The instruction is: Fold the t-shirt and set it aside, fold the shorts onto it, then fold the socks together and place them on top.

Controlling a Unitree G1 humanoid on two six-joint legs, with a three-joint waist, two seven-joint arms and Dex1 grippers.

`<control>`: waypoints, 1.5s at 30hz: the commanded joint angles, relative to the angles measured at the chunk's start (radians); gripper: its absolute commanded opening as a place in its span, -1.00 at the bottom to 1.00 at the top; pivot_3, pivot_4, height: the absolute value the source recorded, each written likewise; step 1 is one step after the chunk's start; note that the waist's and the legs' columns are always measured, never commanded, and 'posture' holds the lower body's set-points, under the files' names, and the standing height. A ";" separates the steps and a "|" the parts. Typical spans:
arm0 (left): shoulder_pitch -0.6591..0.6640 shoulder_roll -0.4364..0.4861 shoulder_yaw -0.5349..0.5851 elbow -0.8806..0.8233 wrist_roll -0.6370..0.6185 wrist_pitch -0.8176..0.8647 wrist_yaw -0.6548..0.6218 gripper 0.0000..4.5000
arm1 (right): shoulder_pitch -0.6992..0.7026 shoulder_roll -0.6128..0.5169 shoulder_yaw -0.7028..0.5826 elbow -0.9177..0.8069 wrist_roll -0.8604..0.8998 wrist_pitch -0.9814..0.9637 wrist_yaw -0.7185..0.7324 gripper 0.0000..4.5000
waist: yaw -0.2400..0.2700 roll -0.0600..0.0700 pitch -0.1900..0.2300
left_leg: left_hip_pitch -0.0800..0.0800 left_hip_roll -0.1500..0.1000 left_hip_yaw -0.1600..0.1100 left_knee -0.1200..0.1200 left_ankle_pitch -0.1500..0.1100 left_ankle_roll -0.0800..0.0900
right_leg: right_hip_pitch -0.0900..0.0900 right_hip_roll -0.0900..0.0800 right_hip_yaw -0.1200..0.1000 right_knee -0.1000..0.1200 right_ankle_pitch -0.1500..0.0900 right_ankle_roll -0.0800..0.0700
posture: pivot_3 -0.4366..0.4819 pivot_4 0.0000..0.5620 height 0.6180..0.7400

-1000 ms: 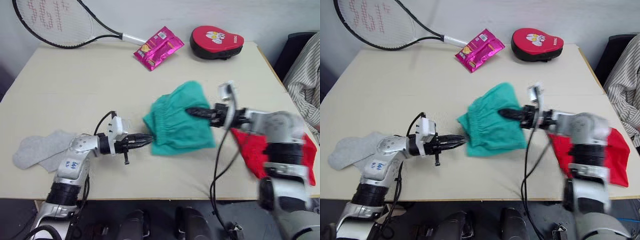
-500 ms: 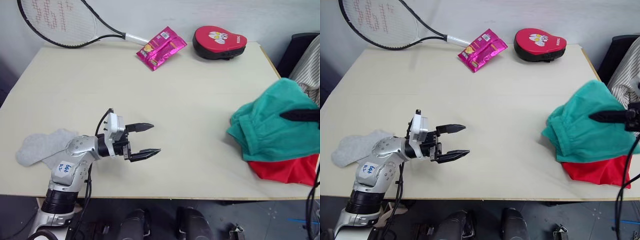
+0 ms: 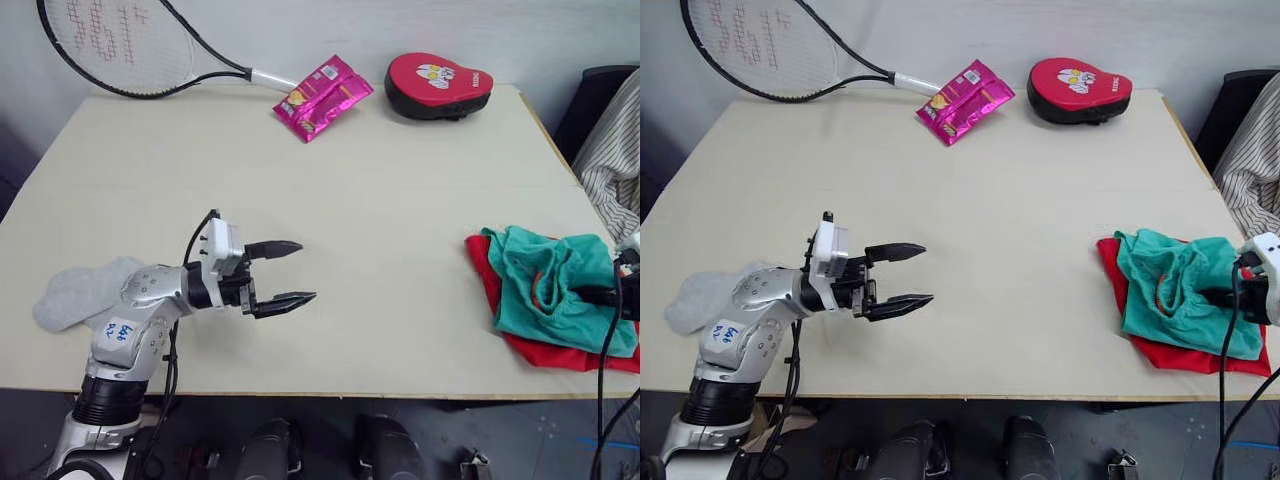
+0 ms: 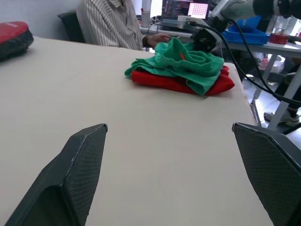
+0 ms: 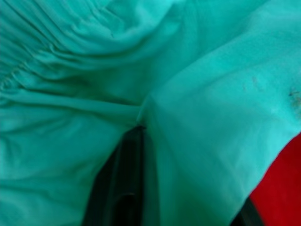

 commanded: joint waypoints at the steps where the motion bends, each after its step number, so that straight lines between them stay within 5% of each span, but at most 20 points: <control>1: -0.022 0.002 0.057 0.040 0.010 -0.051 0.030 1.00 | 0.091 -0.069 -0.104 -0.071 0.018 -0.094 -0.033 0.09 | 0.008 0.000 0.000 | 0.002 0.000 0.000 0.000 0.000 0.000 | 0.003 0.000 0.000 -0.001 0.000 0.000 | -0.05 -0.47 1.00; 7: -0.036 0.012 0.057 0.095 0.016 -0.080 0.001 1.00 | 0.197 -0.118 -0.328 -0.329 0.088 -0.205 -0.114 0.99 | 0.012 0.001 0.000 | 0.006 0.000 0.000 -0.001 -0.004 -0.006 | 0.006 -0.001 0.000 -0.002 0.000 0.000 | -0.05 -0.47 1.00; 14: -0.031 0.024 0.050 0.146 0.039 -0.109 -0.025 1.00 | 0.265 -0.031 -0.427 -0.841 0.176 -0.201 -0.142 1.00 | 0.009 0.001 0.000 | 0.007 0.003 -0.001 -0.003 -0.002 -0.004 | 0.006 0.003 -0.001 -0.001 -0.001 -0.001 | -0.05 -0.47 1.00; 22: 0.091 0.091 0.165 0.148 0.093 -0.211 0.013 1.00 | 0.340 0.332 -0.197 -1.235 0.175 -0.291 -0.254 1.00 | 0.016 -0.002 0.000 | 0.006 0.003 -0.002 -0.004 -0.002 -0.004 | 0.006 0.002 -0.001 -0.002 -0.001 -0.001 | -0.05 -0.47 1.00; 27: 0.348 0.093 0.348 0.077 0.099 -0.265 0.094 1.00 | 0.436 0.465 -0.086 -1.240 0.157 -0.408 -0.224 1.00 | 0.013 -0.002 0.000 | 0.005 0.002 -0.003 -0.003 -0.003 -0.001 | 0.008 0.002 -0.002 -0.002 -0.001 -0.001 | -0.05 -0.47 1.00; 35: 0.729 -0.080 0.769 0.133 0.102 -0.305 0.422 1.00 | 0.566 0.573 -0.001 -1.245 0.140 -0.552 -0.210 1.00 | 0.008 -0.006 0.000 | 0.008 0.002 -0.004 -0.003 -0.010 -0.004 | 0.009 -0.002 -0.001 -0.005 0.000 -0.001 | -0.05 -0.47 1.00; 45: 0.863 -0.079 0.803 0.033 0.082 -0.170 0.525 1.00 | 0.573 0.580 -0.006 -1.214 0.175 -0.580 -0.209 1.00 | 0.027 -0.014 -0.005 | 0.008 0.002 -0.006 -0.004 -0.015 0.001 | 0.007 -0.003 -0.001 -0.007 -0.002 -0.005 | -0.05 -0.47 1.00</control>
